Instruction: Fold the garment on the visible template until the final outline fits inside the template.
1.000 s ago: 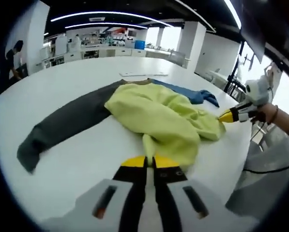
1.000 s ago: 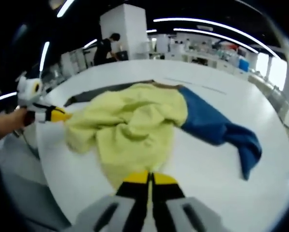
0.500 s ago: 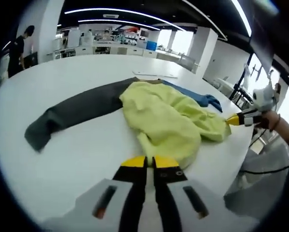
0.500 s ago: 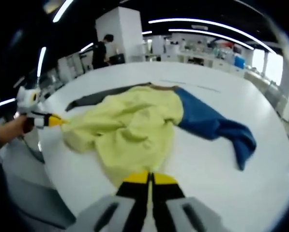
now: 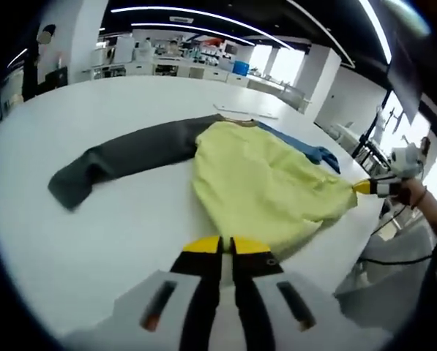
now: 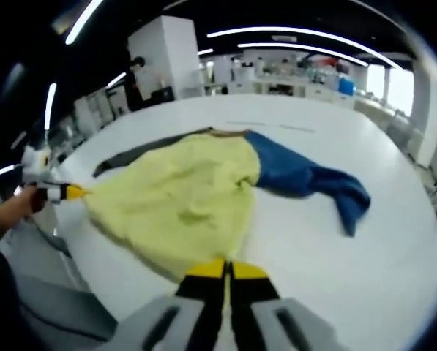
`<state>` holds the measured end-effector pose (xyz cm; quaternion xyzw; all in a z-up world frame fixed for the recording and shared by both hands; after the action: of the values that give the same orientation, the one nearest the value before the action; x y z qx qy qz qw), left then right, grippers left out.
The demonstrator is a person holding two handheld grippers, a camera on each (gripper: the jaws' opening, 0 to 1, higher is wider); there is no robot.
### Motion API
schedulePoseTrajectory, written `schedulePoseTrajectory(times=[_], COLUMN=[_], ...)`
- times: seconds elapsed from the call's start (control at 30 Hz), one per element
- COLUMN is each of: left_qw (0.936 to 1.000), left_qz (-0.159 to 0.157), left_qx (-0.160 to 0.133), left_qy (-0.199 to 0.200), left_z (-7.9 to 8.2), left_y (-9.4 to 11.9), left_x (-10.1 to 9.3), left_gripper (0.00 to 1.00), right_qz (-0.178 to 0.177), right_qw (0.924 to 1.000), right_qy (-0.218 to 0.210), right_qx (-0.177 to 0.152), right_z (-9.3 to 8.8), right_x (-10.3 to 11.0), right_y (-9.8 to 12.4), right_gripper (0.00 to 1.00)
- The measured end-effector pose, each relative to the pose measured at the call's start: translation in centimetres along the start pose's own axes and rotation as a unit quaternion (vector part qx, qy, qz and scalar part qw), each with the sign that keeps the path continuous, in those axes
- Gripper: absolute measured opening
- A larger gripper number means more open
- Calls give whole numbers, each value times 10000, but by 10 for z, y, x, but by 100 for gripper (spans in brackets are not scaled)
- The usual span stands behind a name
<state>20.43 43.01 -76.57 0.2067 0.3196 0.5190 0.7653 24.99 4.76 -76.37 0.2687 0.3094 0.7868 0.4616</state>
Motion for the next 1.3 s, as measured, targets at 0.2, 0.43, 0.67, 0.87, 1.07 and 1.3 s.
schedulePoseTrajectory(times=[0.2,0.43,0.67,0.87,1.07,1.3], left_qw=[9999,9996,9992,9989,9986,9977], left_qz=[28,14,-52,-77,-153,-309], left_qx=[132,239,355,414,438,469], left_qy=[95,170,168,192,245,-390], left_z=[-7,-11,-14,-17,-17,-22], left_y=[1,1,1,1,2,-1], left_x=[1,-2,-6,-7,-9,-15], left_gripper=[2,2,2,2,2,4], right_qz=[-35,-118,-175,-232,-302,-312], right_qw=[9998,9994,9972,9961,9962,9971], right_qy=[-204,-124,-25,-94,-128,-164], right_qx=[34,293,727,842,809,675], right_z=[-7,-10,-21,-34,-36,-42], right_x=[0,6,9,5,1,-4], right_y=[6,14,19,16,14,8], right_gripper=[0,0,0,0,0,0])
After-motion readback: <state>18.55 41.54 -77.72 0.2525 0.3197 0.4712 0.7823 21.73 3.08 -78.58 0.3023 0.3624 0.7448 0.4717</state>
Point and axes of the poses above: the point that each gripper's makers call its tool centre point, and the gripper's own axes: y roughly backward along the fingers, x roughly to its left, z roughly out of its top, the point moved 5 cm from there along y, roughly backward along the fingers, and after that the axes turned 3 degrees about x, right-handed, at the moved point
